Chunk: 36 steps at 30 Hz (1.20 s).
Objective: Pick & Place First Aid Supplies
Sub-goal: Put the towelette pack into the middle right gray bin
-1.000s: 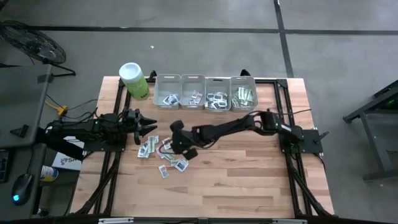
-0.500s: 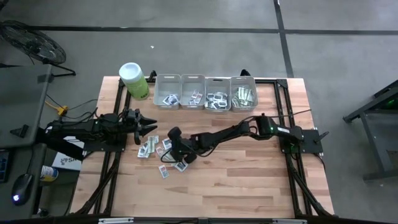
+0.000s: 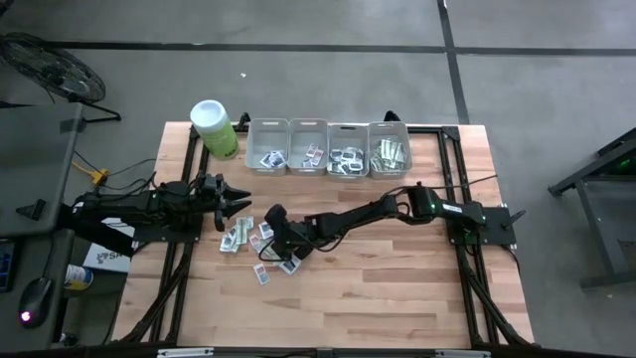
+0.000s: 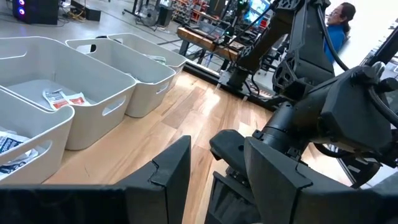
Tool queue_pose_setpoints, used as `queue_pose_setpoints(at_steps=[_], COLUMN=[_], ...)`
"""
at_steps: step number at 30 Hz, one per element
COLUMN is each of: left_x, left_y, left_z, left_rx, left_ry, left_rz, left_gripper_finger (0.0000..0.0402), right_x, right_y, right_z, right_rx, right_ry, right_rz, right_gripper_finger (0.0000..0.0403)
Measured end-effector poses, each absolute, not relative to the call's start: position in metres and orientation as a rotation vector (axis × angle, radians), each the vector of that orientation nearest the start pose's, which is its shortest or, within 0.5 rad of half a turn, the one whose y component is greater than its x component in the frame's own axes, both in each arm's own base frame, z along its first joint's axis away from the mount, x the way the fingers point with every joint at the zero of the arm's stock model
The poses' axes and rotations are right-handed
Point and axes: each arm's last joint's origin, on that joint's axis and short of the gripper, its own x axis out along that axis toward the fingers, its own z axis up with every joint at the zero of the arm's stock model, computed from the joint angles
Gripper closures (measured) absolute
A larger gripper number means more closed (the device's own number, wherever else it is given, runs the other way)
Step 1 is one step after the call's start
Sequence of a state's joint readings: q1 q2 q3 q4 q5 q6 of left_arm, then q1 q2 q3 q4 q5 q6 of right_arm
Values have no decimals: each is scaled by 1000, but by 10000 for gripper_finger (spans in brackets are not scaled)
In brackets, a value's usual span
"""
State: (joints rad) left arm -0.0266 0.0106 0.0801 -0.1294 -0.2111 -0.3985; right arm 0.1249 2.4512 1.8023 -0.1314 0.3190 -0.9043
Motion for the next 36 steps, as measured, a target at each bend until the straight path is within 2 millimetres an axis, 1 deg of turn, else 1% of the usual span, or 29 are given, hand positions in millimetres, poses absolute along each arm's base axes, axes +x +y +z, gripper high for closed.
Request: queue_pose_setpoints(at_steps=[6, 9, 12, 19, 21, 24, 27, 29, 31, 36], left_x=[92, 92, 92, 92, 92, 92, 92, 92, 92, 92], left_y=[4, 4, 4, 4, 4, 4, 4, 4, 4, 4], left_z=[177, 177, 177, 178, 178, 177, 177, 178, 177, 177], left_rx=[-390, -390, -390, -390, -390, -390, -390, -390, -390, -390], left_ry=[22, 22, 22, 21, 21, 22, 22, 22, 22, 22], left_rz=[194, 194, 194, 194, 194, 194, 194, 193, 193, 194], left_gripper_finger=[252, 252, 252, 252, 252, 252, 252, 252, 252, 252], right_x=[520, 520, 520, 520, 520, 520, 519, 517, 516, 509], right_y=[56, 56, 57, 57, 57, 57, 57, 59, 62, 70], right_z=[103, 103, 103, 102, 102, 102, 102, 105, 111, 118], right_rx=[-1039, -1024, -1022, -1013, -1009, -988, -973, -981, -973, -961], right_ry=[791, 780, 776, 772, 771, 780, 808, 827, 833, 875], right_rz=[201, 228, 239, 251, 253, 232, 166, 120, 98, 64], right_gripper_finger=[265, 277, 303, 386, 398, 399, 401, 402, 402, 402])
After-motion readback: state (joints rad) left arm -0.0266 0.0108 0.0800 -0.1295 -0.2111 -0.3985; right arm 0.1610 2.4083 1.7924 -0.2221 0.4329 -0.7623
